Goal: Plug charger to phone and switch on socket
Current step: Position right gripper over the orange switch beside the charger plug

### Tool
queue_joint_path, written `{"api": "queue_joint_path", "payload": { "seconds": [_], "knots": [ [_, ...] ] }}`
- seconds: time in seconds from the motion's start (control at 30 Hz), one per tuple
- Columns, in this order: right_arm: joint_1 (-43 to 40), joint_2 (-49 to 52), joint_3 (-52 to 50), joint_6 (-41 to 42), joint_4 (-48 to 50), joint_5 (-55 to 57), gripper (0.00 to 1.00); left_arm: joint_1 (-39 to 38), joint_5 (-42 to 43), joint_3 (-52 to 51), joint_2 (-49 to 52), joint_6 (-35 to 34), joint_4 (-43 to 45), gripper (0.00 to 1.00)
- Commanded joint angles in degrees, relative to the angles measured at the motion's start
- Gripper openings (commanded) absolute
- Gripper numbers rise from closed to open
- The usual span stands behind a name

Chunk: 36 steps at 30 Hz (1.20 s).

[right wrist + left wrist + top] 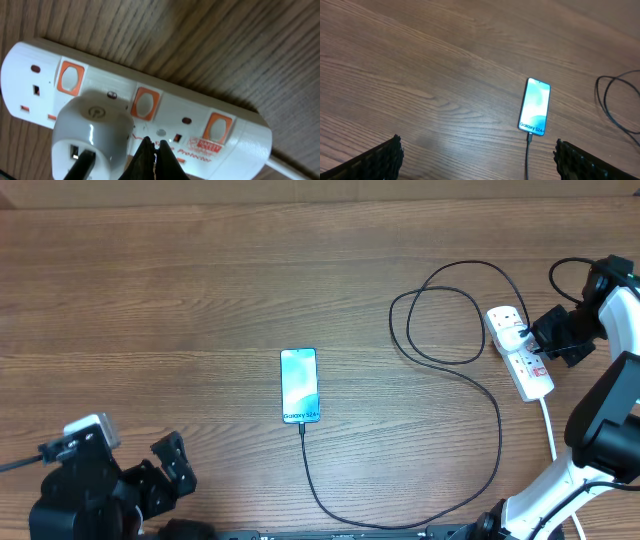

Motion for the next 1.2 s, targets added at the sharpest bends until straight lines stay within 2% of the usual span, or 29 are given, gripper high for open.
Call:
{"api": "queue_joint_path", "payload": {
  "seconds": [0.0, 0.67, 0.93, 1.17],
  "knots": [
    [-0.2, 0.2, 1.3, -1.2, 0.7, -0.4, 0.04, 0.6, -0.8, -0.2, -2.9, -0.7, 0.1, 1.0],
    [0.6, 4.1, 1.2, -1.2, 4.2, -3.4, 0.04, 0.6, -0.8, -0.2, -18.1, -0.7, 0.1, 1.0],
    [1.0, 4.0, 1.8, -1.2, 4.1, -3.3, 0.04, 0.6, -0.8, -0.2, -20.2, -0.7, 0.0, 1.0],
    [0.9, 4.0, 6.9, -1.3, -0.6, -3.3, 0.04, 0.6, -0.8, -0.2, -20.2, -0.7, 0.0, 1.0]
  ]
}}
